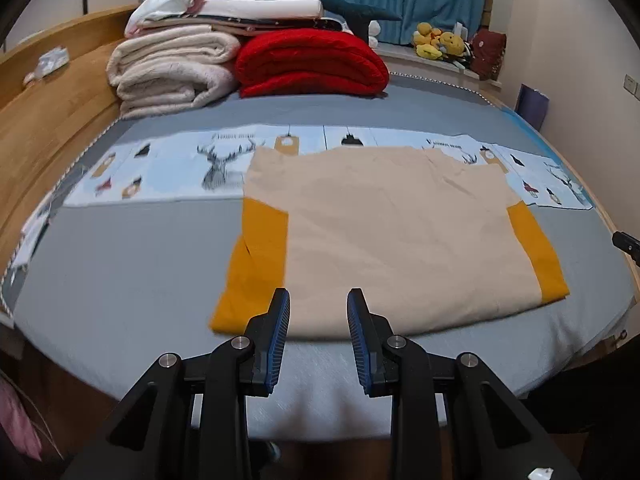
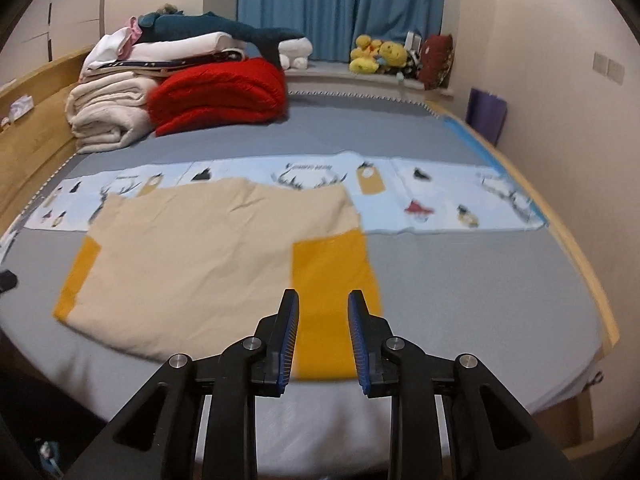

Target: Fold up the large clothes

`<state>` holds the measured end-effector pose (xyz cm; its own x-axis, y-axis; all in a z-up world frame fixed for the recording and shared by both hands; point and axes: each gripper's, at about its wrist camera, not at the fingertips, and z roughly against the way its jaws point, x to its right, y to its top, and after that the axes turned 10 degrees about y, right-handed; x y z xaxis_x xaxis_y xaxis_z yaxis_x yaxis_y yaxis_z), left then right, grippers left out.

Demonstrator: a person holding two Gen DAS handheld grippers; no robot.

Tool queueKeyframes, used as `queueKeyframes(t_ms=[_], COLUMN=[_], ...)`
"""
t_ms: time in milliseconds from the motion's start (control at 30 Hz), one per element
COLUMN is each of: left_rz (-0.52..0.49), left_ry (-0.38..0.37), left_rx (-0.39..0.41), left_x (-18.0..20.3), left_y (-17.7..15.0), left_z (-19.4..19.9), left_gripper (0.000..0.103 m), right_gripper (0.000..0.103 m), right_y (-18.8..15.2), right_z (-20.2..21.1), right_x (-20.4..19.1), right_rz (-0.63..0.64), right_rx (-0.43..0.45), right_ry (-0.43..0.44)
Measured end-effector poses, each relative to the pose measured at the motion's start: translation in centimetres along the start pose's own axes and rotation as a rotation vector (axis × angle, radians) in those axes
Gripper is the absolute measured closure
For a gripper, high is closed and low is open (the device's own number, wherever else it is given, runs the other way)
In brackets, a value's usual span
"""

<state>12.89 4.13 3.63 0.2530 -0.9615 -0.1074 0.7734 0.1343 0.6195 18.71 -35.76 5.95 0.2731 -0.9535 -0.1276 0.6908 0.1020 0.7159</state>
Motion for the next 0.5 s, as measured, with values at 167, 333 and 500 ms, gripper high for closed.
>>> queueKeyframes(t_ms=[167,333,500], left_rz=[-0.003,-0.005,0.052], left_ry=[0.009,-0.015,-0.05], left_rx=[-0.04,-0.028,-0.079], left_x=[1.0,1.5,1.8], left_y=[-1.7,-2.3,-2.7], left_z=[0.0,-1.4,-4.5], left_gripper=[0.077,0.087,0.094], right_gripper=[0.076,0.076,0.076], right_y=[-1.6,-1.8,-1.5], right_z=[0.7,0.0,-1.9], right_x=[-1.5,-0.9,-1.2], right_rz=[0.041,0.014,-0.01], right_rx=[0.008,-0.002,-0.031], right_ry=[0.005,0.021,0.036])
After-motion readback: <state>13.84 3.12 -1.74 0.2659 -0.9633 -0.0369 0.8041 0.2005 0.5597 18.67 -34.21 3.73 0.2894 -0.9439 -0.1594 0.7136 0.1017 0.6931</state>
